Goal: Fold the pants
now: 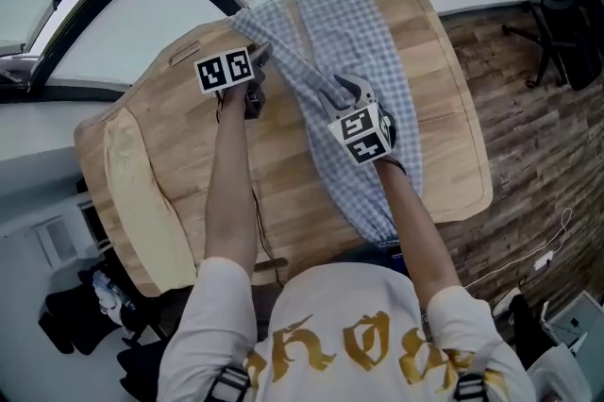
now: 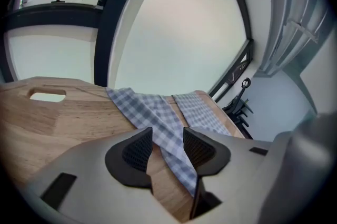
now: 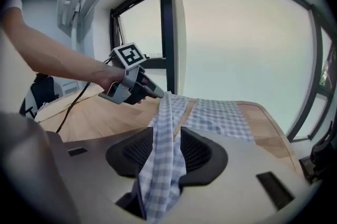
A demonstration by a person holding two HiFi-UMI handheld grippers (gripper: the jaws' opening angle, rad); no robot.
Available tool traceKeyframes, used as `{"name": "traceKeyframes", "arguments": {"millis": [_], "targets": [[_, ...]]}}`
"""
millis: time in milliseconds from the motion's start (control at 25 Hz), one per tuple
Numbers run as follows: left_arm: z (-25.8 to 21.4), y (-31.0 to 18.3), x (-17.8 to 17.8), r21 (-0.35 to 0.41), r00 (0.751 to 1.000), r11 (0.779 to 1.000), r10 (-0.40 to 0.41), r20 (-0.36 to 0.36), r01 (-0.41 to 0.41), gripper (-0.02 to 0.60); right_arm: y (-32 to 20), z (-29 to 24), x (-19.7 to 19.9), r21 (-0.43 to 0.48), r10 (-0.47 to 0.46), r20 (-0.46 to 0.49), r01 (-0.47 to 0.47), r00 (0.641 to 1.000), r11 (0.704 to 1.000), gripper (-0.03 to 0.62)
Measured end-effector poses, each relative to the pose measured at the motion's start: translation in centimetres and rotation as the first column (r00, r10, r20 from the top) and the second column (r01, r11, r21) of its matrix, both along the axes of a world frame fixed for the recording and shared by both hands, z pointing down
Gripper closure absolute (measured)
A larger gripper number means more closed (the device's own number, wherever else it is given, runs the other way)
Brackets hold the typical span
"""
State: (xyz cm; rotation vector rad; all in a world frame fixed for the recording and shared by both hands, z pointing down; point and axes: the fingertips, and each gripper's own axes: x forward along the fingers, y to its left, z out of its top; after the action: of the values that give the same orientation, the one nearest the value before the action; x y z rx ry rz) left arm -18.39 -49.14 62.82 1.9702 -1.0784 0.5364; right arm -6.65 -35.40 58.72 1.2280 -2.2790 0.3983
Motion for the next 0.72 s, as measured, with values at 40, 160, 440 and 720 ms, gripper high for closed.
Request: {"name": "traceKeyframes", "arguments": {"millis": [40,160,440,720], "targets": [[0.5,-0.7,0.1,-0.003,1.0,1.0,-0.017,-0.006,0.017,0.407,-0.4,0.9,-0.4,-0.009,-0.023,-0.012,0.022,1.0,1.0,0.413],[1.8,-2.1,-0.1,-0.002,0.998,0.998,-0.064,0.024,0.064,0.4,-0.8,3.1,-1.4,-0.026,-0.078,-0.054,0.076,0.995,0.997,0.408],[3.8,-3.6,-0.4,-0.023,0.993,0.995,-0.093,0.068,0.095,0.404,-1.7,5.8,-0.8,-0.015,-0.067,-0.2,0.066,0.977,0.998,0.541],[4.1,-4.0,-1.0,-0.017,0.989,0.993,-0.113,0.097,0.115,0.526,-0.9,6.3,-1.5,-0.077,-0.116,-0.14,0.106,0.983,0.991,0.477]]}}
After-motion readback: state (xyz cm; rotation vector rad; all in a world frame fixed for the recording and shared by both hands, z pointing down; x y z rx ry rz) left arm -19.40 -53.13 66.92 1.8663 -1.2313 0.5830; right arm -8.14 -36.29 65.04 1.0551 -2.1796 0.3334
